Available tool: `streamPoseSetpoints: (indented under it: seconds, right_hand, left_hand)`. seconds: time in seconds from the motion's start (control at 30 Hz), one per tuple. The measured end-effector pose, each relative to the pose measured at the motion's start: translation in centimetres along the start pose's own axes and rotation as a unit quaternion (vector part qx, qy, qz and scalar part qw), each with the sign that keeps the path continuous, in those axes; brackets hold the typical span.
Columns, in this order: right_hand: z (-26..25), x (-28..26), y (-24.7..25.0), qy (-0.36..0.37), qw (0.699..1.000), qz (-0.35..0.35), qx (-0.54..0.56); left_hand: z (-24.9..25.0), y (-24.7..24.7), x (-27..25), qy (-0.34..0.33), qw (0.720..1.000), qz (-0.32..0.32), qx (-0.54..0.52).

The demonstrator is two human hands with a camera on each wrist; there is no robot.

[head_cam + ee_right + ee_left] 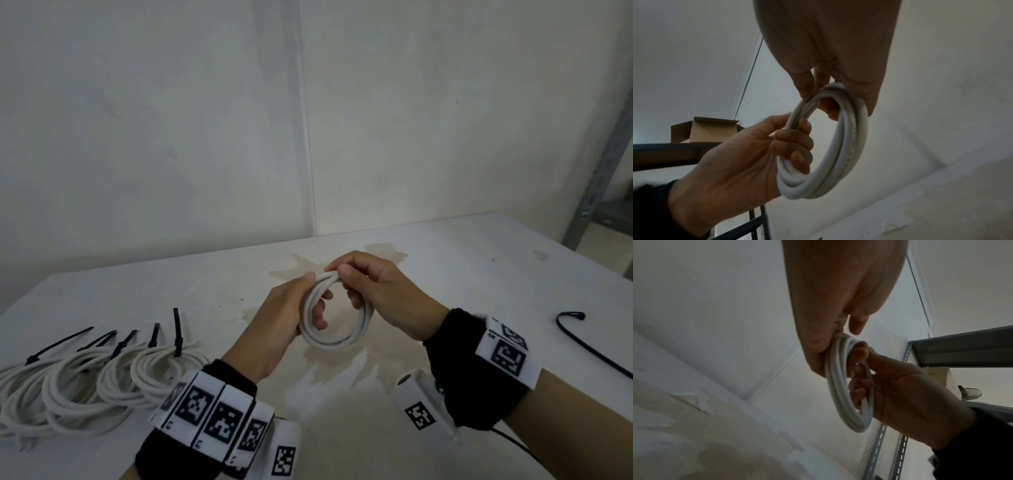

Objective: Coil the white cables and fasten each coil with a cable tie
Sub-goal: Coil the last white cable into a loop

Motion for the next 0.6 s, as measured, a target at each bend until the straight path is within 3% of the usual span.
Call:
streamPoseSetpoints:
  seconds: [0.17,0.4,0.6]
  right_hand:
    - [0.1,-0.9,2.3,0.005,0.999,0.032,0.008]
    - [1.6,-2.9,6.9,0.001,0.994,0.099,0.04]
    - [3.5,-5.0,11.1,-0.023,0.987,0.133,0.091]
  left_hand:
    - [0.5,-2.8,0.6,-0.039,0.998,-0.035,0.015]
    - [0.2,-7.7,1.8,-0.021,0.996,-0.054,-0.062]
    - [0.6,-12.2,2.7,-0.062,0.994,-0.093,-0.01]
Point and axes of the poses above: each hand's wrist, its own x-axis towards the middle knuckle, its own y-axis out of the back of the hand, z = x × y, the point moved 9 cm from there along x, towards the middle knuckle, and after that the axes turned 15 degrees about -y, right-handed, at the moved point
